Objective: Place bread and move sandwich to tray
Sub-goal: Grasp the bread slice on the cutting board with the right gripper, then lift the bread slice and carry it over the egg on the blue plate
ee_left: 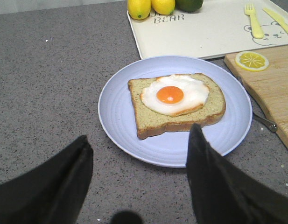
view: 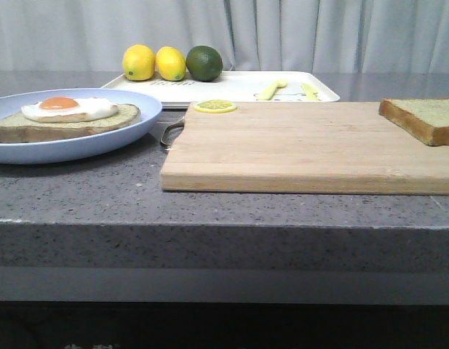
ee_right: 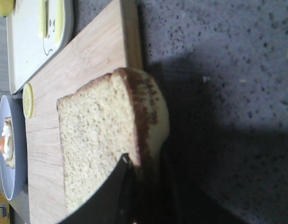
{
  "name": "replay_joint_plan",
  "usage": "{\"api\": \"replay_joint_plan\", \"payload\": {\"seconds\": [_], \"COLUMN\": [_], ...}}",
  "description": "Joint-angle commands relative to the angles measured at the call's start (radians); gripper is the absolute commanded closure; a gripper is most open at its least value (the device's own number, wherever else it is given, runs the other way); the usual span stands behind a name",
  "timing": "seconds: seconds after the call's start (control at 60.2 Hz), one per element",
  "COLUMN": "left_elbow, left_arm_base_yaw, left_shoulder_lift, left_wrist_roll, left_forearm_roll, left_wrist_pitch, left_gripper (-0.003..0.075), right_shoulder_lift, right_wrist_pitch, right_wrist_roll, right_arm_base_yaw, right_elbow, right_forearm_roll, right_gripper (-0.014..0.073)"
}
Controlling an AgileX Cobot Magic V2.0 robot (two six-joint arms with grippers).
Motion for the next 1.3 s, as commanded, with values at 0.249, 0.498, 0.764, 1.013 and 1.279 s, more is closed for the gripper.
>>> {"api": "replay_joint_plan", "payload": {"seconds": [0.249,0.498,0.764,1.013,1.279], "left_elbow": [-0.035,-0.035,-0.035,-0.035,-0.035], "left_arm_base_yaw": [-0.009,-0.009,-0.009,-0.009,-0.009], "left_shoulder_lift": [0.009,0.009,0.009,0.009,0.009], "left_wrist_roll": [0.000,0.000,0.000,0.000,0.000], "left_forearm_roll": [0.009,0.009,0.009,0.003,-0.001], "left_wrist_pitch": [-0.067,-0.067,-0.067,-0.067,-0.067], "left_gripper": [0.0288,0.0288,0.0288,0.0288,0.0288], "right_shoulder_lift": [-0.112,-0.193,-0.230,-0.230,-0.222], "right_wrist_pitch": [0.150,0.150,0.150,0.038,-0.238], "right_wrist_roll": [-0.005,0.027,0.037,0.037,0.037], "right_arm_base_yaw": [0.004,0.072,0.269,0.519,0.832], "right_elbow": [-0.025,-0.025,-0.025,-0.025,-0.025], "right_forearm_roll": [0.112,0.194,0.351,0.518,0.666], "right_gripper": [0.0505,0.0505,0.0505,0.0505,0.0505]}}
